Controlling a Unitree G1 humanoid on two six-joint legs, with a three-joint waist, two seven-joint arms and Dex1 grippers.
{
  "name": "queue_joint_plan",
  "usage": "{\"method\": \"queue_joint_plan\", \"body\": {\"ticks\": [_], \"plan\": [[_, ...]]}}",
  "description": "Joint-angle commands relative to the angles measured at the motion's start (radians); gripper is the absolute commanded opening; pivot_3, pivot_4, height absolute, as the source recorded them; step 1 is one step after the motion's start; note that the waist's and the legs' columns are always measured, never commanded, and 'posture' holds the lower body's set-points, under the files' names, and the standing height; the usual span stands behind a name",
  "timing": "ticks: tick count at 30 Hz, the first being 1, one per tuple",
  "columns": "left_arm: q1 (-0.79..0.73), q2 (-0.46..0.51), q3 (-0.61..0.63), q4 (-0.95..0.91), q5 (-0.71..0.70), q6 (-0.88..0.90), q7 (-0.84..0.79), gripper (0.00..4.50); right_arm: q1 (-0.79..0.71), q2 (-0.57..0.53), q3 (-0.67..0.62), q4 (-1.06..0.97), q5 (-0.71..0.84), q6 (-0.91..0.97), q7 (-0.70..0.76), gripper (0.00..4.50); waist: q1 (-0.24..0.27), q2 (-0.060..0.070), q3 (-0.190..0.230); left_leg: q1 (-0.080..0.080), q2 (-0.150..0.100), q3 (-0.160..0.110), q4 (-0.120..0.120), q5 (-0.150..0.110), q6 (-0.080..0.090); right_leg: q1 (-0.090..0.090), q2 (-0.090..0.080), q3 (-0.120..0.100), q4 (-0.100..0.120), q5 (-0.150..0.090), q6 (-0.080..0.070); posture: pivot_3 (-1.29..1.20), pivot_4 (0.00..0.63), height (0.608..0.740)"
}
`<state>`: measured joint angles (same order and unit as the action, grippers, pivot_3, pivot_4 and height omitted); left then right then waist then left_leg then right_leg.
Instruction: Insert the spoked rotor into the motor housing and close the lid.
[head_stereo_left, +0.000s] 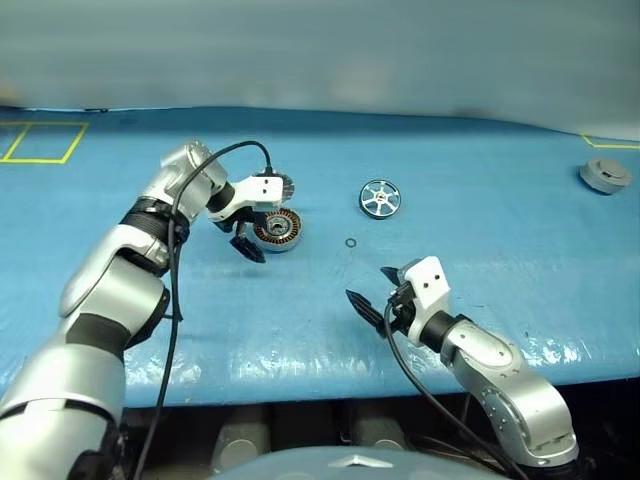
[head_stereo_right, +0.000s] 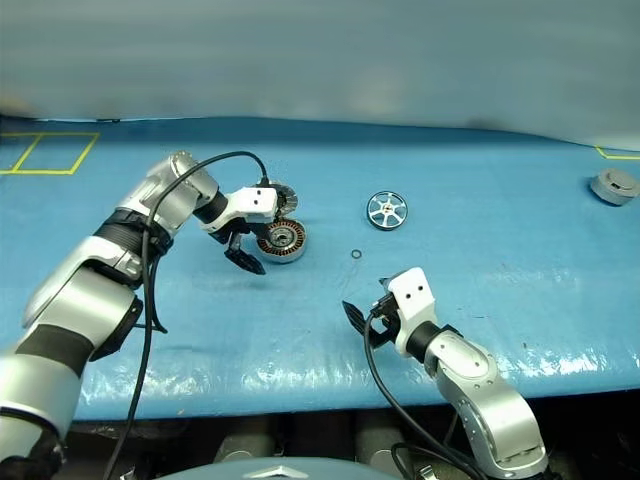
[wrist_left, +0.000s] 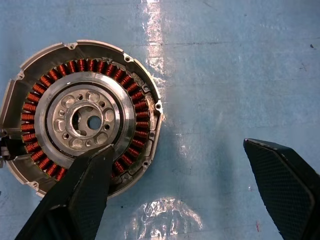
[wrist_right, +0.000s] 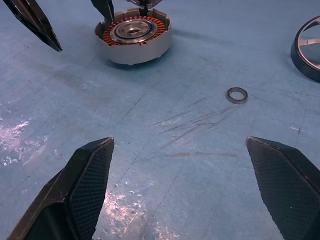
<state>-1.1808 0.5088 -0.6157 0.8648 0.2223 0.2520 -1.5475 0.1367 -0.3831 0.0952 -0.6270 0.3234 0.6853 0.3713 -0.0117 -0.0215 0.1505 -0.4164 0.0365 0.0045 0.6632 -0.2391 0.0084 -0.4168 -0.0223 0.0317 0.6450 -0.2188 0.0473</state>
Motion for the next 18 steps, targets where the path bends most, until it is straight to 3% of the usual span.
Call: {"method": "queue_joint_plan", "body": {"ticks": [1,18], "plan": [[-0.072,-0.027,-0.030,0.044,0.069,-0.009,-0.030,4.50,-0.013,0.001,-0.002,-0.005,0.004,-0.024,0.010,4.47,-0.001,0.000,0.000,0.000,0.000,0.000,0.000,0.000,0.000,0.000,0.000,0.000,0.000,0.000,0.000,0.00,0.150,0.740],[-0.152,-0.176,-0.057,0.168,0.209,-0.019,-0.038,4.50,-0.015,-0.041,-0.016,-0.019,0.014,0.000,0.043,4.47,-0.003,0.000,0.000,0.000,0.000,0.000,0.000,0.000,0.001,0.000,0.000,0.000,0.000,0.001,0.001,0.00,0.150,0.740]]}}
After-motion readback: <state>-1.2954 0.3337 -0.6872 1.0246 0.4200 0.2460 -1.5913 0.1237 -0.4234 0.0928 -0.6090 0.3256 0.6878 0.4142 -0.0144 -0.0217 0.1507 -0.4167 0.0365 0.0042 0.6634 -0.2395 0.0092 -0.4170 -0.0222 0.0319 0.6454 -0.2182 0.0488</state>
